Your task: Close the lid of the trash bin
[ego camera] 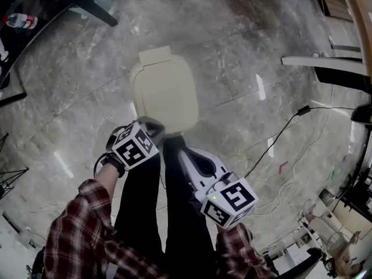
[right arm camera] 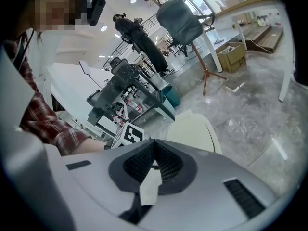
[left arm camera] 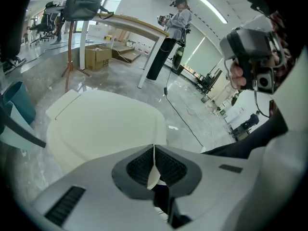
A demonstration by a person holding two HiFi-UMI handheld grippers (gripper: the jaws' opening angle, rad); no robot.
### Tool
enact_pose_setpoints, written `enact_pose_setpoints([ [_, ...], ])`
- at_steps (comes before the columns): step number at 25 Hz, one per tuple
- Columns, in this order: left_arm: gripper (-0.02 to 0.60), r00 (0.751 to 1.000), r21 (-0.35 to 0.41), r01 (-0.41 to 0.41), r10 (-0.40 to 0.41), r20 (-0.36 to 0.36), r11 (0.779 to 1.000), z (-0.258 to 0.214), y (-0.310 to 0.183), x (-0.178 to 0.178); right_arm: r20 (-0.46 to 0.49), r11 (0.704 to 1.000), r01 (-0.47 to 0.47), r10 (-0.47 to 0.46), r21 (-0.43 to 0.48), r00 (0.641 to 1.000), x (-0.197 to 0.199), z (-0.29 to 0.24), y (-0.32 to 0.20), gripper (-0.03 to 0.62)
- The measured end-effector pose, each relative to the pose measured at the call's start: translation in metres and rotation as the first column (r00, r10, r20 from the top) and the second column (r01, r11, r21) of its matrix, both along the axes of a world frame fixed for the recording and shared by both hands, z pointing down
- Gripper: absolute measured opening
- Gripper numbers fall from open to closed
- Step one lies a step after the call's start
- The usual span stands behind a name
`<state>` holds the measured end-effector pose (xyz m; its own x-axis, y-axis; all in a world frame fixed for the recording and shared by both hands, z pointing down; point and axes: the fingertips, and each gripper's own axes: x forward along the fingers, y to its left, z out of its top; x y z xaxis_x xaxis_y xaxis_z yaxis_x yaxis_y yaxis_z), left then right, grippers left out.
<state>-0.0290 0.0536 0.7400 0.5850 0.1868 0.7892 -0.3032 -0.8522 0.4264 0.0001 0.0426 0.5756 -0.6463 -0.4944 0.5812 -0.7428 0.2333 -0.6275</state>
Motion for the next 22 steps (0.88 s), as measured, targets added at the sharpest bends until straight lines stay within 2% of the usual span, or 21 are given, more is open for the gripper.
enact_pose_setpoints([
  [13,0.020,0.996,-0.025,0.029,-0.027,0.082,0.999,0.031,0.002,0.000,0.007,0.999,-0.015,0.015,-0.032,1.000,-0.001,0.013,-0.012,0.014],
  [22,0.011,0.994,-0.009,-0.035,0.036,0.107,0.999,0.035,0.003,0.001,0.016,0.999,-0.015,0.016,-0.042,1.000,-0.006,0.016,-0.016,0.014],
])
